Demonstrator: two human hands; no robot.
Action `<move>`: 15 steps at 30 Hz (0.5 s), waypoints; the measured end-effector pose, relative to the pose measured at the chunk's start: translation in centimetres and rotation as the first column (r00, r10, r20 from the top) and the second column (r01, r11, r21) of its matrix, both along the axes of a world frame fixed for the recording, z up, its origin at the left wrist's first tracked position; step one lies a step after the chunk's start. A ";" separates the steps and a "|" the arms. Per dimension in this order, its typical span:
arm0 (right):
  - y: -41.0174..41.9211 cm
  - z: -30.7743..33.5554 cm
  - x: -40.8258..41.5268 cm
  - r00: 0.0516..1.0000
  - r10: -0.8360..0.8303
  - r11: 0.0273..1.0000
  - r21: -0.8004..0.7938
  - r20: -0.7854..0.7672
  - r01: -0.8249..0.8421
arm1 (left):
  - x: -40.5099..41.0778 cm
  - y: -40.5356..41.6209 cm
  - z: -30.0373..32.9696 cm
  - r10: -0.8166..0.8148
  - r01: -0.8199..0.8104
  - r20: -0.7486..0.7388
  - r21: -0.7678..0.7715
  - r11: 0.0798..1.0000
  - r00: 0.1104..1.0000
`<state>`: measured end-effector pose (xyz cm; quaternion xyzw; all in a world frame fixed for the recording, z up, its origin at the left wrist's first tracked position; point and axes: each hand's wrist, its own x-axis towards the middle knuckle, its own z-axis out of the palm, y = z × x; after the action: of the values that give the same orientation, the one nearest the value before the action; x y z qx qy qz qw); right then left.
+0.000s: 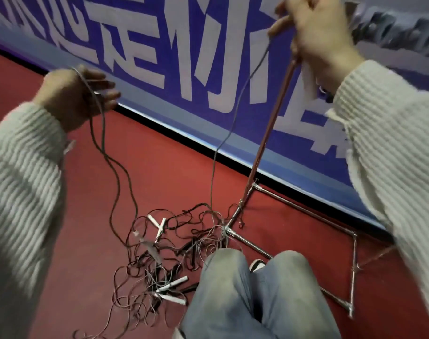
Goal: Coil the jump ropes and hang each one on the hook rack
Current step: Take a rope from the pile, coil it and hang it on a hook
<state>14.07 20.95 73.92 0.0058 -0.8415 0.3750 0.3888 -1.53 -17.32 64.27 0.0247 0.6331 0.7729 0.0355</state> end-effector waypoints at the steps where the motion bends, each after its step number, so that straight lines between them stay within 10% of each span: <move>1: -0.3 0.4 0.1 1.000 -0.017 0.999 -0.035 -0.012 0.017 | -0.1 0.3 -0.9 0.033 -0.034 -0.010 -0.018 0.999 0.999; 5: -1.1 1.2 0.5 0.975 0.076 0.976 -0.216 0.209 -0.029 | 2.0 0.7 -3.9 0.041 -0.027 0.064 -0.198 0.980 0.997; 15: -3.3 -2.0 -0.5 0.901 0.400 0.853 -0.429 0.168 -0.298 | 10.7 9.0 -12.6 -0.383 0.448 0.258 -0.276 0.850 0.887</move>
<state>13.59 17.67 71.90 0.0340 -0.7757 0.5985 0.1972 9.16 -8.29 51.71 0.0801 0.7256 0.6289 0.2674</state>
